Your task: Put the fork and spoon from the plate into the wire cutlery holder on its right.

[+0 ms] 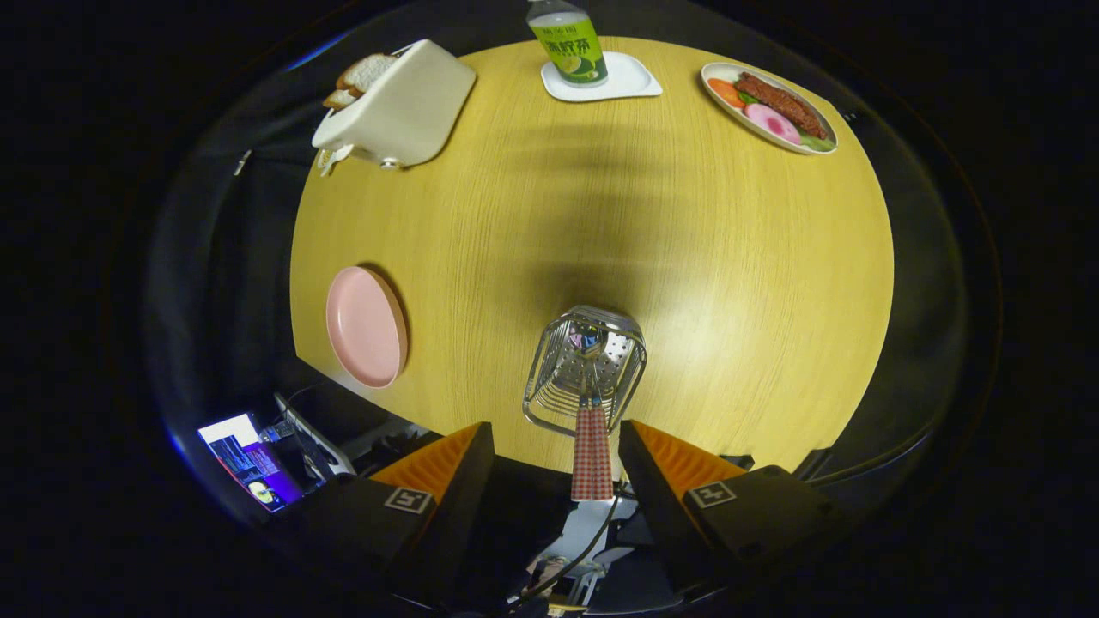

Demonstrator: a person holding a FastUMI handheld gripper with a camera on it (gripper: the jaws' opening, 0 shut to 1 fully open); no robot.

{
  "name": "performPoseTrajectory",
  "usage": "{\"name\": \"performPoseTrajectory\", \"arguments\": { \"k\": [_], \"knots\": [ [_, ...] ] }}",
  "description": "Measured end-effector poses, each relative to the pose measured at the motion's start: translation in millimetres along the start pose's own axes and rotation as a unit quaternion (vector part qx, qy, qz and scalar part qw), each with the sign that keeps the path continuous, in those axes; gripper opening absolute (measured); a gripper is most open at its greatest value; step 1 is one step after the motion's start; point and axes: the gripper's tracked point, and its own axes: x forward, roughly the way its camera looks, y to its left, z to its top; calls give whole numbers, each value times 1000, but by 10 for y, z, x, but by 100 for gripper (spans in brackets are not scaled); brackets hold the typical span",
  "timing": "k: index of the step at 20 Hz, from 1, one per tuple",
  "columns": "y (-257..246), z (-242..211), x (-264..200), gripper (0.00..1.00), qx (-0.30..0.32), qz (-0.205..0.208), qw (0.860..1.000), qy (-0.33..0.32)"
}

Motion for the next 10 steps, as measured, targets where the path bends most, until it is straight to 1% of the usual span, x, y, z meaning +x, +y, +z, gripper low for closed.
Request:
{"name": "performPoseTrajectory", "arguments": {
  "k": [1, 4, 6, 10],
  "knots": [
    [31, 14, -43, 97, 0, 0, 1000, -27],
    [107, 65, -114, 100, -9, -15, 995, -100],
    [158, 55, -182, 100, -16, -24, 989, -142],
    [343, 46, -382, 100, -17, -36, 974, -225]
  ]
}}
